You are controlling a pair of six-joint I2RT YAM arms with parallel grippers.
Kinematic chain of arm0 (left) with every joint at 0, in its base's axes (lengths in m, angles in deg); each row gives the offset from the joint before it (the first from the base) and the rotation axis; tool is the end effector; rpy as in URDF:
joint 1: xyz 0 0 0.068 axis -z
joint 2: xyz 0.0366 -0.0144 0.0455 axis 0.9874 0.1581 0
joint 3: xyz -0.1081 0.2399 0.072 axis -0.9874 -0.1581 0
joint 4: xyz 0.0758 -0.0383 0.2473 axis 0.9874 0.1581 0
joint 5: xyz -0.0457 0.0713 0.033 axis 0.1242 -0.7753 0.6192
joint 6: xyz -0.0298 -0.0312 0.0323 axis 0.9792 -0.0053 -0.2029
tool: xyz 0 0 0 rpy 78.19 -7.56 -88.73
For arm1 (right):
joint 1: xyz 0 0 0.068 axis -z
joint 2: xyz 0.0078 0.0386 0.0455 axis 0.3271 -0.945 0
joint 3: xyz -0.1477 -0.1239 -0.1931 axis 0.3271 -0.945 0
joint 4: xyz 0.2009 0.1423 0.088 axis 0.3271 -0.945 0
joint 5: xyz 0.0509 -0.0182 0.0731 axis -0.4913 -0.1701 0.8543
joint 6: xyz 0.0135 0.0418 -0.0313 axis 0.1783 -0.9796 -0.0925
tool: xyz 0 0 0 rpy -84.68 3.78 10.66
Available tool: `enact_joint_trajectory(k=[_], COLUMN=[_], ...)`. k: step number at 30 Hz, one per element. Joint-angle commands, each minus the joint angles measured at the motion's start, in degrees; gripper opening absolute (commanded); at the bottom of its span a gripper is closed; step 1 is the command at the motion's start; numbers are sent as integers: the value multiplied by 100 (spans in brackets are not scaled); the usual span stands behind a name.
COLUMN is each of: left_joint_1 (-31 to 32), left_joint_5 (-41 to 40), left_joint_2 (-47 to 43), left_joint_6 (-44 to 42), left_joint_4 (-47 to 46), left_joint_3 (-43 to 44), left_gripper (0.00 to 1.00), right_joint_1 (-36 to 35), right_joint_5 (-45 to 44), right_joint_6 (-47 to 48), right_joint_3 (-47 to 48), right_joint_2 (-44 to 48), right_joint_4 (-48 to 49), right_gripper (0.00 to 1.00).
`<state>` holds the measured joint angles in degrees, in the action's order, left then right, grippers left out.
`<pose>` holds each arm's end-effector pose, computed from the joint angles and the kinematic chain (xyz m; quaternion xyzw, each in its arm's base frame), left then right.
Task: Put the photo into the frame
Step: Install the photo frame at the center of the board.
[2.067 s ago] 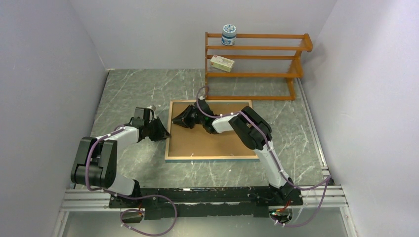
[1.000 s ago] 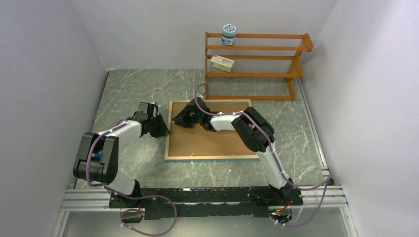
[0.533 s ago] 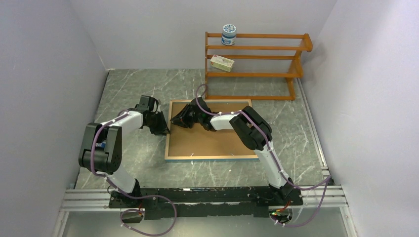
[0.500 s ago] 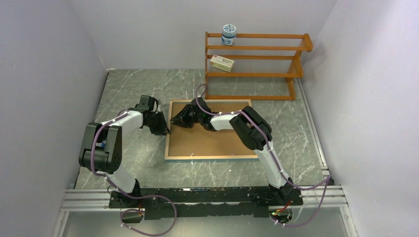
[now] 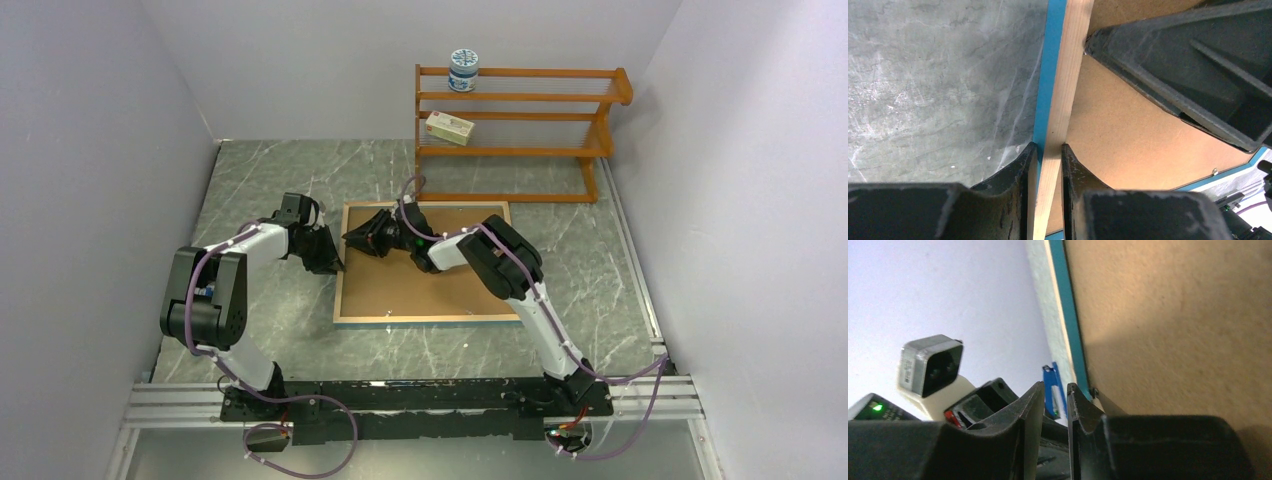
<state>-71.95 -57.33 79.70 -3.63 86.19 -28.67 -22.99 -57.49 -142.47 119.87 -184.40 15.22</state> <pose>0.3024 -0.0586 0.1523 -0.1278 0.9591 -0.2069 0.1450 0.3599 0.3434 0.0837 0.1995 0.7766 0.5881 0.1059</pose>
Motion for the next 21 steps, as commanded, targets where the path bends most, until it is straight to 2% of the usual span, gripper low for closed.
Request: enact_joint_trajectory(k=[1, 8, 14, 21], left_joint_1=[230, 230, 230, 230], left_joint_5=[-102, -275, -193, -201], left_joint_2=[625, 543, 610, 659], left_joint_6=[42, 84, 180, 191], left_joint_4=[-99, -21, -106, -108], left_joint_3=[-340, -299, -224, -200], left_gripper=[4, 5, 7, 7], right_joint_1=[-23, -13, -3, -47], right_joint_5=[-263, -472, -893, -873], right_joint_6=[-798, -95, 686, 931], right_joint_3=[-92, -243, -487, -303], right_joint_2=[-252, 166, 827, 812], right_joint_4=[874, -154, -1053, -1600], right_gripper=[27, 27, 35, 36])
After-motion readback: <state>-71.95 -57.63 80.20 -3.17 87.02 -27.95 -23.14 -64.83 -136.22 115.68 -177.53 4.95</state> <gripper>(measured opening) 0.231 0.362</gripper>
